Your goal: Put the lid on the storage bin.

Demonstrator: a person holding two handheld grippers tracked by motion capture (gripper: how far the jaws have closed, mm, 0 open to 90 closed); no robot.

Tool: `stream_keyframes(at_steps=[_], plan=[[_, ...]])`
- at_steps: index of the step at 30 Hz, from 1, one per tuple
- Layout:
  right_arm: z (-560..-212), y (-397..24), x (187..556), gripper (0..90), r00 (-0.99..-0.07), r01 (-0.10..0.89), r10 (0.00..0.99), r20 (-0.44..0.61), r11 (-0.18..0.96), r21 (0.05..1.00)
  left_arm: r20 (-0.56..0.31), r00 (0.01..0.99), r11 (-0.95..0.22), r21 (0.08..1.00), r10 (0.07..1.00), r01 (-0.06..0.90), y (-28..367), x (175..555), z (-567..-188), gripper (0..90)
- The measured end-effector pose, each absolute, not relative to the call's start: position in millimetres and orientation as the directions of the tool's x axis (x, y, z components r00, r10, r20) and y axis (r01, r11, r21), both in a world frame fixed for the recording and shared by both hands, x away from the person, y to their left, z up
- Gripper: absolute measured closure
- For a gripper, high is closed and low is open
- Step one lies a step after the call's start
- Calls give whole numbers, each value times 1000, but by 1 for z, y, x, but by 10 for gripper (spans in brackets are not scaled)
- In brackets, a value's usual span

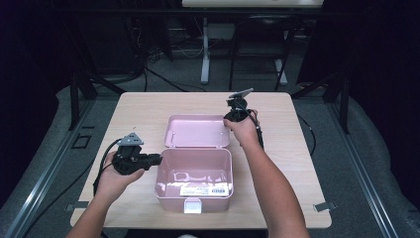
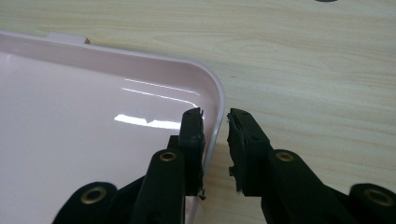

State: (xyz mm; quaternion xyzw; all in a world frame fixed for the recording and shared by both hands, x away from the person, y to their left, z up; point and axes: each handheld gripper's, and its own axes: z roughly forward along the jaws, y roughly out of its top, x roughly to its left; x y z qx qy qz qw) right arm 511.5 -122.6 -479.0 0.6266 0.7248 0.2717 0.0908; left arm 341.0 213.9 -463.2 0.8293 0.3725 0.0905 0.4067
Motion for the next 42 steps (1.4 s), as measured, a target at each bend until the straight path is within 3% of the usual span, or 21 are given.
stream_keyframes(at_steps=[12,42], plan=[[-479,-117,511,810,-193,860,963,191,72,505,-153,706,-391,742,692,544,214,341,-463,794],[-459,-118,502,829,-213,810,964,162,81,581,-152,703,-388,744,695,544,213,341,-464,795]])
